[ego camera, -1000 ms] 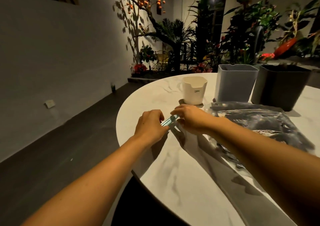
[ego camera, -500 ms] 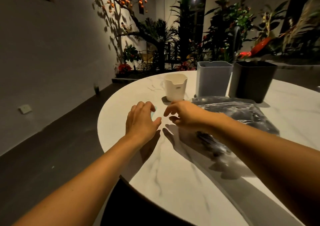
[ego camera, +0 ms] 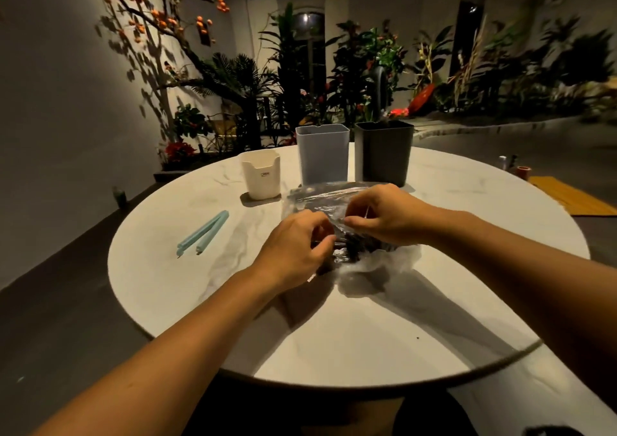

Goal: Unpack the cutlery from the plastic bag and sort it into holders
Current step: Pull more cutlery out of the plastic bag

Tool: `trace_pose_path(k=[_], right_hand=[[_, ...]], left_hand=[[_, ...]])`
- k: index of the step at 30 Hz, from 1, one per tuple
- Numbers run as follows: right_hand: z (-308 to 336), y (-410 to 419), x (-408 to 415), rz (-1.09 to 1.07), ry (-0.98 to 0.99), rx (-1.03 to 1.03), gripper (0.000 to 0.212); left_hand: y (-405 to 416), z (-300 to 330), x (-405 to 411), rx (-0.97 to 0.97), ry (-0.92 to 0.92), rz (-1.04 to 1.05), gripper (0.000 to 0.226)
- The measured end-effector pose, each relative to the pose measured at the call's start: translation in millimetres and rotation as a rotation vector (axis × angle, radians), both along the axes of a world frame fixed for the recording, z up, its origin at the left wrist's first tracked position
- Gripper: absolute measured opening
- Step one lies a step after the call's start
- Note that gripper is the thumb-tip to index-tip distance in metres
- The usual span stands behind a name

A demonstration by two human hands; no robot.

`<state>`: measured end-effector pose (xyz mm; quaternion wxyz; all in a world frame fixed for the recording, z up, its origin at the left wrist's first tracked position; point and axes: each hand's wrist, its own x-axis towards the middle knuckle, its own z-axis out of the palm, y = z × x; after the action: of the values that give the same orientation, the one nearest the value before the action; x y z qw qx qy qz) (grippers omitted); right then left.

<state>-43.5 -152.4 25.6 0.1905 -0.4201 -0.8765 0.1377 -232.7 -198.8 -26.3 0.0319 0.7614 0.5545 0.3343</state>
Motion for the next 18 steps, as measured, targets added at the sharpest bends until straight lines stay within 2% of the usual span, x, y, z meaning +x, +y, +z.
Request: trace_pose_path(k=[3,6,8,10,13,16,18], right_hand=[[-2,-8,19,-0.013,-0.047,-0.052,0.017],[1,-19,32,0.034,-0.193,-0.158,0.026],[0,-29,36,0.06,-0.327,-0.223,0.043],[-5,-36,36,0.071,-0.456,-0.148,0.053],[-9,-36,40,0.068,-0.441,-0.039,0.038],[-5,-35,45,0.055,-0.362,-0.021,0.022],[-3,-36,49,0.055,-0.282,-0.032,0.01]], left_hand=[[-3,-2,15,0.012,0.02,-0.047,0.011],[-5,-8,23,0.005,0.035,-0.089,0.016],[-7,-14,27,-0.044,0.091,-0.147,0.034],[-10,-17,31,-0.066,0.15,-0.144,0.048],[-12,-14,34,-0.068,0.119,-0.138,0.052],[-20,-11,38,-0.097,0.117,-0.171,0.063],[-23,-10,43,-0.053,0.2,-0.176,0.05]])
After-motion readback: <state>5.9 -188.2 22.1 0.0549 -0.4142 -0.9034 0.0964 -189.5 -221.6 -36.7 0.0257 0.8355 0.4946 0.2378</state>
